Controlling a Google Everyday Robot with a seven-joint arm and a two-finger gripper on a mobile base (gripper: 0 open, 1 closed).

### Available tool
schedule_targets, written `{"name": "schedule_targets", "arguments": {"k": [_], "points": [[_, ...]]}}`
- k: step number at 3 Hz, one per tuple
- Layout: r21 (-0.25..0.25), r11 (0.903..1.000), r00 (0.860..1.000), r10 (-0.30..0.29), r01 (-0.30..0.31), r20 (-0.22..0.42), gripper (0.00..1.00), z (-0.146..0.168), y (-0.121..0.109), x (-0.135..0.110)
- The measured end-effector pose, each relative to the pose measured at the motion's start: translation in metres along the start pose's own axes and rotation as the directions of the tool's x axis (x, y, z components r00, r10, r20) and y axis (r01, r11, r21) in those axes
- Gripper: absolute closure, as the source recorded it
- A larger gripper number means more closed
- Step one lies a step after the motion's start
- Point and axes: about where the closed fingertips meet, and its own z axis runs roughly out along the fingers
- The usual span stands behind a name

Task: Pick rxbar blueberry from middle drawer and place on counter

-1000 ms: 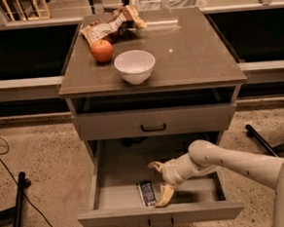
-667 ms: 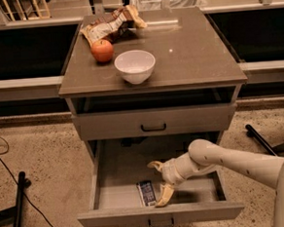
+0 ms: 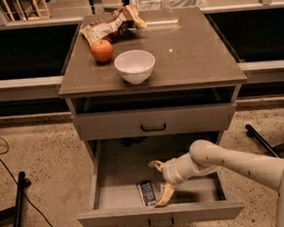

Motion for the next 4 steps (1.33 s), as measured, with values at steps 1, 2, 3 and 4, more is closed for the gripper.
{"name": "schedule_targets", "arguments": {"k": [1, 2, 3, 4], "points": [[0.055, 0.9984, 0.999, 0.008, -0.010, 0.050, 0.11, -0.007, -0.004, 0.002], [0.126, 0.9915, 0.995, 0.022, -0.034, 0.098, 0.01, -0.029, -0.008, -0.008], [0.147, 0.9882, 0.994, 0.031, -0.045, 0.101, 0.00, -0.037, -0.009, -0.013], [0.119, 0.9922, 0.997, 0.029, -0.038, 0.074, 0.00, -0.022, -0.009, -0.007]]}}
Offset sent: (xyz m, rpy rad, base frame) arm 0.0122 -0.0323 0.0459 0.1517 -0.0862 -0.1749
